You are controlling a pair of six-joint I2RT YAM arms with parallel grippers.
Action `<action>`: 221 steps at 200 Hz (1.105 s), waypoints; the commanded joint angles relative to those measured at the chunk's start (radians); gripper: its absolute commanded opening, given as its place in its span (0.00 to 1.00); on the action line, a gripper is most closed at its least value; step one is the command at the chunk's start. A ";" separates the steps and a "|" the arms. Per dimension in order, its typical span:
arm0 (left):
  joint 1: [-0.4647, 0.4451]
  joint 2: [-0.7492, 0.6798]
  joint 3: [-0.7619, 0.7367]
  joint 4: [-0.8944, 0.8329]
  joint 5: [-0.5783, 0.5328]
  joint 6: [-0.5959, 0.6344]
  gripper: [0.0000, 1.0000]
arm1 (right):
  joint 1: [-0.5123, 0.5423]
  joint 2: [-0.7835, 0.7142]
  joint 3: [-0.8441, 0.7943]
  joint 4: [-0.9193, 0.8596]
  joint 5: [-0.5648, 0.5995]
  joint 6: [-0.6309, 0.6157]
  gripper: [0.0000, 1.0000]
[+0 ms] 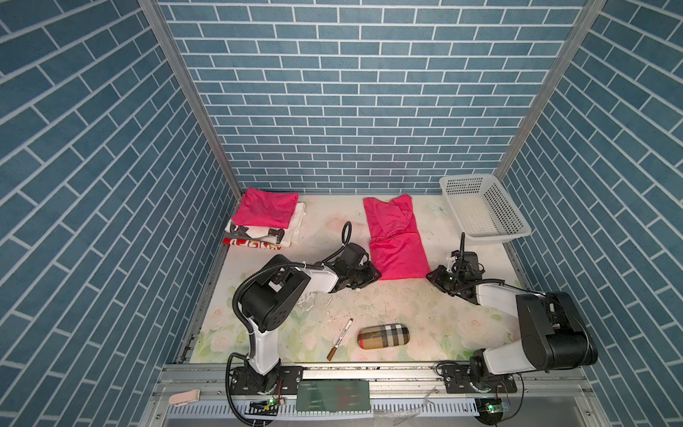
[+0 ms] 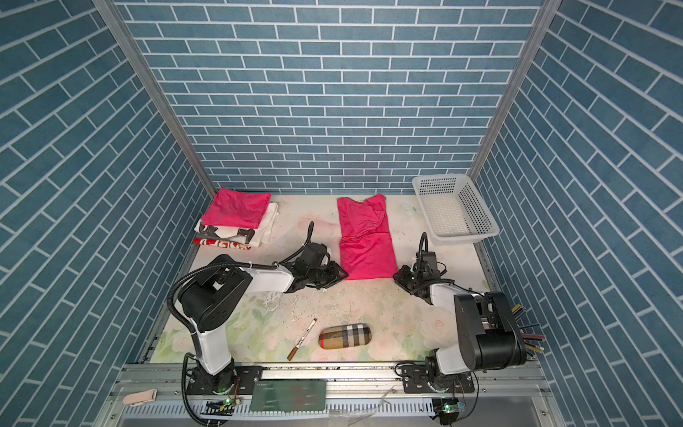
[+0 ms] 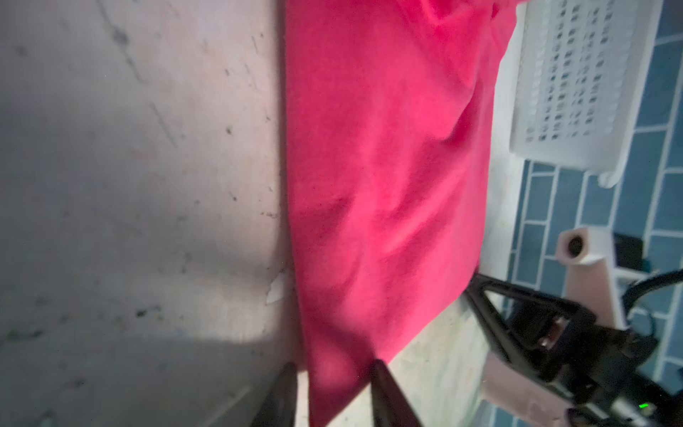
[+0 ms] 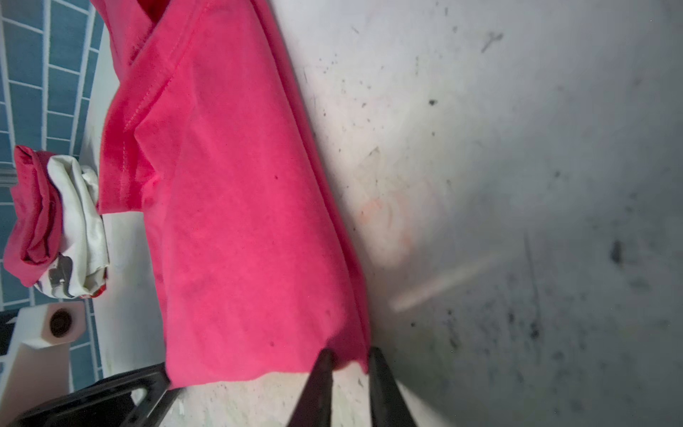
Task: Fold and stack the t-shirts
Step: 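Grasp the pink shirt's near edge with both grippers and lift it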
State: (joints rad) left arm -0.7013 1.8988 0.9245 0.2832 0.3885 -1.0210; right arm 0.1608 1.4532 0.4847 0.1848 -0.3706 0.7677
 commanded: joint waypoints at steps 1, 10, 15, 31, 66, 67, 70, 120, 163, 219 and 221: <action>-0.013 0.023 0.001 -0.035 -0.014 0.037 0.16 | -0.004 0.023 -0.007 0.039 0.003 0.014 0.00; -0.015 0.022 0.004 -0.040 -0.013 0.047 0.07 | -0.006 0.027 0.004 0.039 0.002 0.007 0.00; -0.016 0.019 0.006 -0.043 -0.010 0.054 0.01 | -0.007 0.027 0.011 0.036 -0.002 0.002 0.00; -0.008 -0.003 0.023 -0.071 -0.004 0.077 0.00 | -0.009 0.002 0.045 -0.002 0.004 -0.019 0.00; 0.023 -0.092 0.071 -0.162 0.003 0.123 0.00 | -0.009 -0.119 0.102 -0.126 0.042 -0.068 0.00; 0.024 -0.094 0.070 -0.164 0.004 0.124 0.00 | -0.010 -0.122 0.104 -0.129 0.043 -0.069 0.00; 0.026 -0.102 0.073 -0.170 0.006 0.126 0.00 | -0.009 -0.132 0.107 -0.138 0.045 -0.072 0.00; 0.034 -0.167 0.074 -0.188 0.029 0.132 0.00 | -0.009 -0.258 0.066 -0.205 0.037 -0.075 0.00; 0.038 -0.254 -0.022 -0.191 0.039 0.124 0.00 | -0.004 -0.411 -0.005 -0.280 0.011 -0.075 0.00; 0.038 -0.519 -0.162 -0.223 0.029 0.052 0.00 | 0.125 -0.723 -0.012 -0.461 0.069 -0.032 0.00; 0.039 -0.526 -0.161 -0.226 0.027 0.052 0.00 | 0.128 -0.728 -0.012 -0.461 0.071 -0.029 0.00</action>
State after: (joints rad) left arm -0.6701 1.4864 0.7746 0.0998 0.4431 -0.9363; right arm 0.2443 0.8238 0.4690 -0.1871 -0.3584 0.7181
